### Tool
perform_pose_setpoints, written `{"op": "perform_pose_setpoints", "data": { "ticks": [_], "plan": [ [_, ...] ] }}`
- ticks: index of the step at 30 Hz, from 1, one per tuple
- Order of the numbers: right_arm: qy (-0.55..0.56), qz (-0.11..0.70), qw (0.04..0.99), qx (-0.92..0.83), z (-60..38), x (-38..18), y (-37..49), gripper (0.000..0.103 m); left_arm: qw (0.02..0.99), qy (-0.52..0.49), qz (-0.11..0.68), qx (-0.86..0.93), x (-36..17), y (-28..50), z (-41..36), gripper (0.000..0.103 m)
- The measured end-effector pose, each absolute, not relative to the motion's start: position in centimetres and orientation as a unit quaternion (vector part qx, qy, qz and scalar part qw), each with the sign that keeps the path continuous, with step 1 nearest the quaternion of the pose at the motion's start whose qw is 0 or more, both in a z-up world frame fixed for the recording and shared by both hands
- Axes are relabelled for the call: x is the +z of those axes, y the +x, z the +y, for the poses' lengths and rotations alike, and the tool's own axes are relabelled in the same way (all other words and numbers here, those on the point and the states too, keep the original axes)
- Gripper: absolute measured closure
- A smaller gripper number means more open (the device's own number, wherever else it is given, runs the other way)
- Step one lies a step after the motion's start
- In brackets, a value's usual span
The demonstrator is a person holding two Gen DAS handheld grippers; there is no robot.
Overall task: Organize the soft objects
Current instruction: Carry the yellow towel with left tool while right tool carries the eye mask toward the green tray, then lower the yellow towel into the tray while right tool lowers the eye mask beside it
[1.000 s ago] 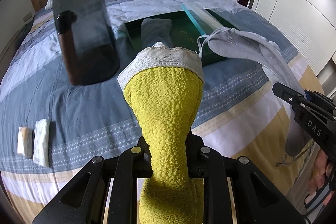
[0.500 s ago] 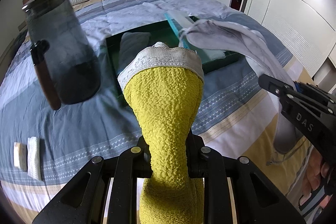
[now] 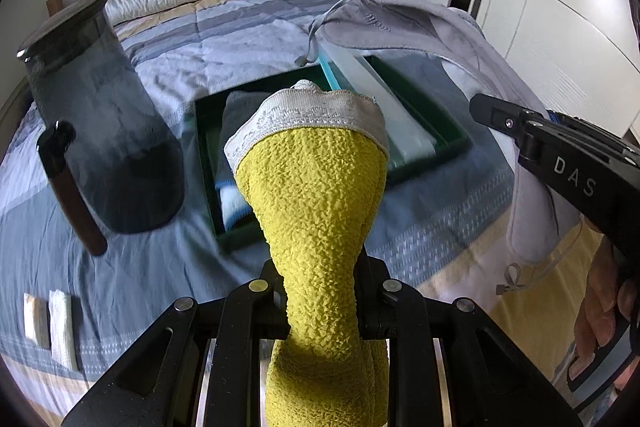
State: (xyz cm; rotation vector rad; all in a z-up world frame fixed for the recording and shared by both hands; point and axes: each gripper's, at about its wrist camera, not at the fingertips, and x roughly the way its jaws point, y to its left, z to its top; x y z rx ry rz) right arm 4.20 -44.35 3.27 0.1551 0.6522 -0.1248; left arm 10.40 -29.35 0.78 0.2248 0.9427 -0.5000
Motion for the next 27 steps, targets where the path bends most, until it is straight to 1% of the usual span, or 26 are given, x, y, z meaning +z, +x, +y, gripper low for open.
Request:
{"op": "perform_pose_setpoints", "data": {
  "ticks": [11, 18, 27],
  "plan": [
    [0.037, 0.297, 0.952, -0.062, -45.2, 4.1, 10.4, 0.084, 0.873, 0.029, 0.439, -0.21, 2.3, 17.1, -30.6, 0.084],
    [0.016, 0.308, 0.949, -0.058, -45.8, 2.6, 15.3, 0.084, 0.876, -0.005, 0.449, -0.176, 1.1, 21.2, -32.0, 0.084],
    [-0.003, 0.336, 0.94, -0.058, -46.6, 0.4, 21.2, 0.084, 0.886, -0.005, 0.444, -0.134, -0.9, 24.4, -33.6, 0.084]
  ]
}}
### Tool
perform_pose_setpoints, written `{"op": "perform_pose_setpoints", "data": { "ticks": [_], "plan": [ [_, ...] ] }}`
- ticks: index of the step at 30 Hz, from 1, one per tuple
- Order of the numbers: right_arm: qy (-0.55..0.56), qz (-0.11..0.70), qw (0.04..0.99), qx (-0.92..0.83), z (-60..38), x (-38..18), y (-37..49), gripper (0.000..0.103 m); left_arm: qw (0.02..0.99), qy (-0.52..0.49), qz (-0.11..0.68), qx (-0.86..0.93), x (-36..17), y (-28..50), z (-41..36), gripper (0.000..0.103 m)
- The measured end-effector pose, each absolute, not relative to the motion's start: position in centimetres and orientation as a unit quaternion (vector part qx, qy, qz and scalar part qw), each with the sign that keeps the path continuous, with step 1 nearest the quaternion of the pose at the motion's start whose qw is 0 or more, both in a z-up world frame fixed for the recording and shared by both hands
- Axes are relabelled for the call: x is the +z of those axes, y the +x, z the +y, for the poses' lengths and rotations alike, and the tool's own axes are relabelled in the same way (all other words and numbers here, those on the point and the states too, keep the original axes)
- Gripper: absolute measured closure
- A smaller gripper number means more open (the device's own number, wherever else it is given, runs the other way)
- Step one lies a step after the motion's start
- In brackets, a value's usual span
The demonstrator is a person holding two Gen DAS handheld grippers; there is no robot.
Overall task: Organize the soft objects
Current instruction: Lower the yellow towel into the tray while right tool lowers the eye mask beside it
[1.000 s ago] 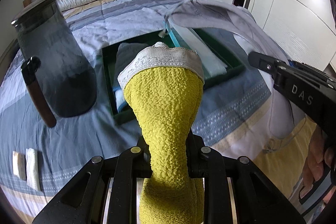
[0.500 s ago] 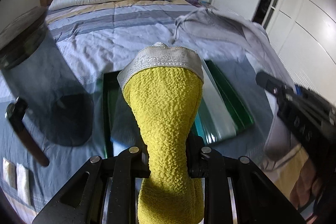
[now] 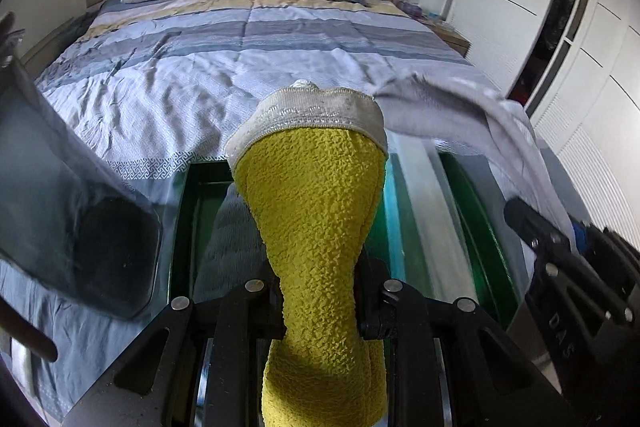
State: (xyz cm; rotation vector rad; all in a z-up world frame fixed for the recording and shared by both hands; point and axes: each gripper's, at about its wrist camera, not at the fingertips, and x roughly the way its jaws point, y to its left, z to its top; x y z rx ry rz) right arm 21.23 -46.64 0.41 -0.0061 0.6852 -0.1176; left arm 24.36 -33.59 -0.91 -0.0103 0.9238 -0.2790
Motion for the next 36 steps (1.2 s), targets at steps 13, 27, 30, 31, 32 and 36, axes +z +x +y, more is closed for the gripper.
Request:
{"op": "perform_pose_setpoints", "data": {
  "ticks": [13, 27, 30, 31, 32, 36],
  "plan": [
    [-0.005, 0.358, 0.932, -0.059, -47.3, -2.2, 24.8, 0.083, 0.882, -0.001, 0.456, -0.121, -3.1, 25.8, -35.3, 0.084],
    [-0.013, 0.385, 0.921, -0.058, -47.6, -4.6, 27.2, 0.082, 0.875, 0.001, 0.47, -0.113, -4.6, 26.3, -35.9, 0.084],
    [-0.014, 0.388, 0.92, -0.056, -47.7, -4.9, 27.5, 0.081, 0.874, 0.002, 0.472, -0.113, -4.8, 26.4, -36.0, 0.082],
    [-0.014, 0.389, 0.919, -0.056, -47.8, -5.0, 27.6, 0.081, 0.874, 0.001, 0.473, -0.113, -4.9, 26.4, -36.1, 0.081],
    [-0.015, 0.389, 0.919, -0.057, -47.8, -5.0, 27.7, 0.08, 0.874, 0.0, 0.473, -0.113, -4.9, 26.5, -36.1, 0.081],
    [-0.015, 0.39, 0.919, -0.056, -47.9, -5.1, 27.8, 0.078, 0.873, -0.001, 0.474, -0.113, -5.0, 26.5, -36.0, 0.08]
  ]
}}
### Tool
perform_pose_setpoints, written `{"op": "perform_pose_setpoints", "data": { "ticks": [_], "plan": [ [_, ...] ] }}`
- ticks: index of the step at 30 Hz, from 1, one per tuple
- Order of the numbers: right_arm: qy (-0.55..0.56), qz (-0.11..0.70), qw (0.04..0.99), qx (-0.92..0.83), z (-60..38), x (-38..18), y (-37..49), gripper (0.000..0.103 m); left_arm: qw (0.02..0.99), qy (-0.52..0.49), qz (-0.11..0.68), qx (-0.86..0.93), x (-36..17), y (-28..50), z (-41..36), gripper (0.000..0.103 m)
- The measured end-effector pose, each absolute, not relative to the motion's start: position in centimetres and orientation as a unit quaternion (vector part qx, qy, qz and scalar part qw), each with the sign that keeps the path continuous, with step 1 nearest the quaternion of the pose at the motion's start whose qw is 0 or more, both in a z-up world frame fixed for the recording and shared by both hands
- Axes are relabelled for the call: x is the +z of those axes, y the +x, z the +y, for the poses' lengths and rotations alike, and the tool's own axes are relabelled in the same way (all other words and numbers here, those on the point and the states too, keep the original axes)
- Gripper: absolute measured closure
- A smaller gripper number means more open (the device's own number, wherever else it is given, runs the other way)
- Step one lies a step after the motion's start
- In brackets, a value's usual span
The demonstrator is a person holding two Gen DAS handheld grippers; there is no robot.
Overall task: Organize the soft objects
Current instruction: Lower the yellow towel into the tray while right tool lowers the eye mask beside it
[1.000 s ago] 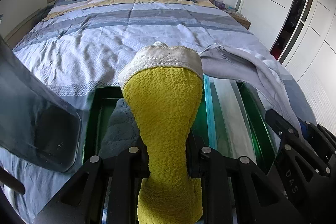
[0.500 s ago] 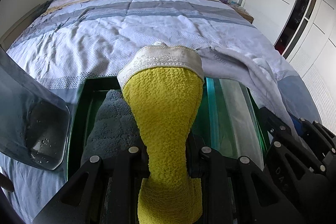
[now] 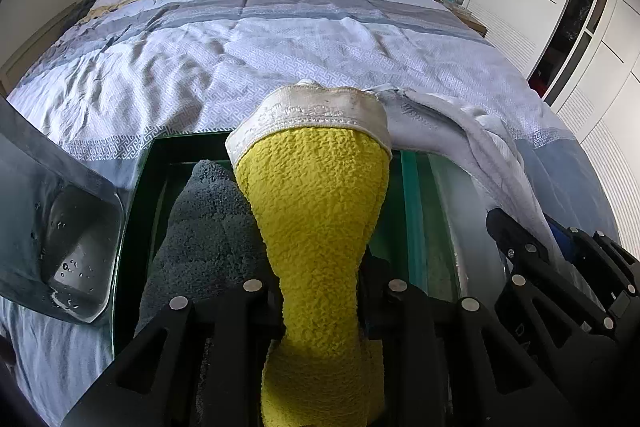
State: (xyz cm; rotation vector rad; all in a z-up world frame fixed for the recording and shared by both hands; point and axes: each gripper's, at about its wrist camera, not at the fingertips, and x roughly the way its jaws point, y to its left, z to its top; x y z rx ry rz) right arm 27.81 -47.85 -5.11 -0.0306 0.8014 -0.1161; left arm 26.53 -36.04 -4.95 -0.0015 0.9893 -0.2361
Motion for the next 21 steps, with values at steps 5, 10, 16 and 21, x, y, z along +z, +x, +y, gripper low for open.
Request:
{"op": "perform_pose_setpoints", "data": {
  "ticks": [5, 10, 16, 21],
  "plan": [
    [-0.015, 0.392, 0.918, -0.055, -47.71, -5.22, 27.79, 0.075, 0.873, 0.0, 0.473, -0.117, -4.82, 26.45, -36.17, 0.073],
    [-0.014, 0.392, 0.918, -0.054, -47.76, -5.19, 27.91, 0.071, 0.873, -0.002, 0.473, -0.118, -4.8, 26.56, -36.12, 0.058],
    [-0.01, 0.39, 0.919, -0.057, -48.06, -5.15, 27.83, 0.068, 0.873, -0.008, 0.473, -0.117, -4.77, 26.62, -35.96, 0.047],
    [-0.009, 0.389, 0.919, -0.062, -48.26, -4.98, 27.7, 0.065, 0.875, -0.012, 0.47, -0.115, -4.61, 26.46, -35.79, 0.042]
  ]
}}
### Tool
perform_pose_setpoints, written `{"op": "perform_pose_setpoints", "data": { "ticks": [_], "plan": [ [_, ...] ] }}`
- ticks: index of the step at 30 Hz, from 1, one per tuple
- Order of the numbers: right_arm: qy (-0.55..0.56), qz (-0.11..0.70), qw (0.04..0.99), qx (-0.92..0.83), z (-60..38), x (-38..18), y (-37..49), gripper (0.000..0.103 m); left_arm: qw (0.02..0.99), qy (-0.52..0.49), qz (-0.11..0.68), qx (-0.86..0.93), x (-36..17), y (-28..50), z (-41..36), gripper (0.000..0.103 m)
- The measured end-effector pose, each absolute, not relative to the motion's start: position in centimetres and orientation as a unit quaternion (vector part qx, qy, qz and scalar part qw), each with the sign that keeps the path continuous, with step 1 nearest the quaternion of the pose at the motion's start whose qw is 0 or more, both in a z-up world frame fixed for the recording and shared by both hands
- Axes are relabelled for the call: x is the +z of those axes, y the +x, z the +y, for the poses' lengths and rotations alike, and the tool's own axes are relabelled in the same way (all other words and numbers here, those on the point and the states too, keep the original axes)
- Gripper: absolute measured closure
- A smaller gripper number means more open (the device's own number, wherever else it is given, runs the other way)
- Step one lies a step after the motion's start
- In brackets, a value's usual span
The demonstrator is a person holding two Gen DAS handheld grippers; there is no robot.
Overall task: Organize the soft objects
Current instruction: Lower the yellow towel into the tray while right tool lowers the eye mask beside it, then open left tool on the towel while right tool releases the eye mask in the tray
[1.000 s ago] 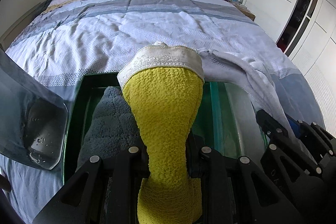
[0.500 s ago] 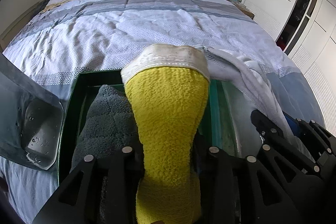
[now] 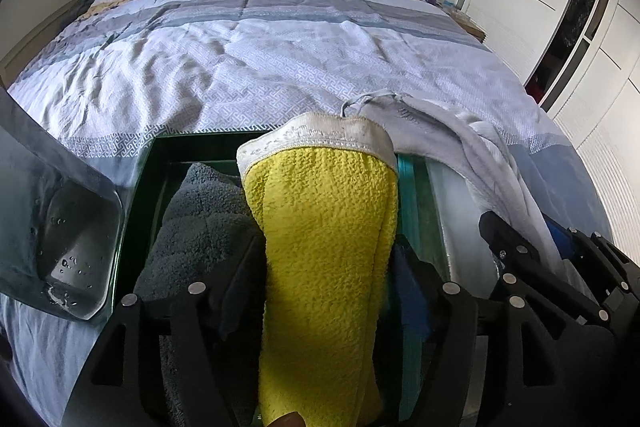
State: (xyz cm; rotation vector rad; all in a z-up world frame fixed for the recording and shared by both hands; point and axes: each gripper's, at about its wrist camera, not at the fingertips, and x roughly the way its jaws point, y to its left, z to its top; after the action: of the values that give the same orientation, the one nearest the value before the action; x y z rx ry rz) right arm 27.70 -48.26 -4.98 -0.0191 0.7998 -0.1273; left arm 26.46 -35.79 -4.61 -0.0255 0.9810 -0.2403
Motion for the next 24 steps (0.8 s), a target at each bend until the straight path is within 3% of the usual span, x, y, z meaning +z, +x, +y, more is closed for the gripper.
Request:
{"op": "perform_pose_setpoints", "data": {
  "ticks": [13, 24],
  "plan": [
    [-0.017, 0.374, 0.923, -0.085, -48.2, -4.0, 27.2, 0.049, 0.883, -0.017, 0.459, -0.096, -4.1, 26.2, -35.3, 0.032],
    [-0.014, 0.368, 0.926, -0.081, -47.9, -3.6, 27.1, 0.049, 0.892, -0.019, 0.445, -0.073, -3.7, 26.0, -34.4, 0.026]
  ]
}}
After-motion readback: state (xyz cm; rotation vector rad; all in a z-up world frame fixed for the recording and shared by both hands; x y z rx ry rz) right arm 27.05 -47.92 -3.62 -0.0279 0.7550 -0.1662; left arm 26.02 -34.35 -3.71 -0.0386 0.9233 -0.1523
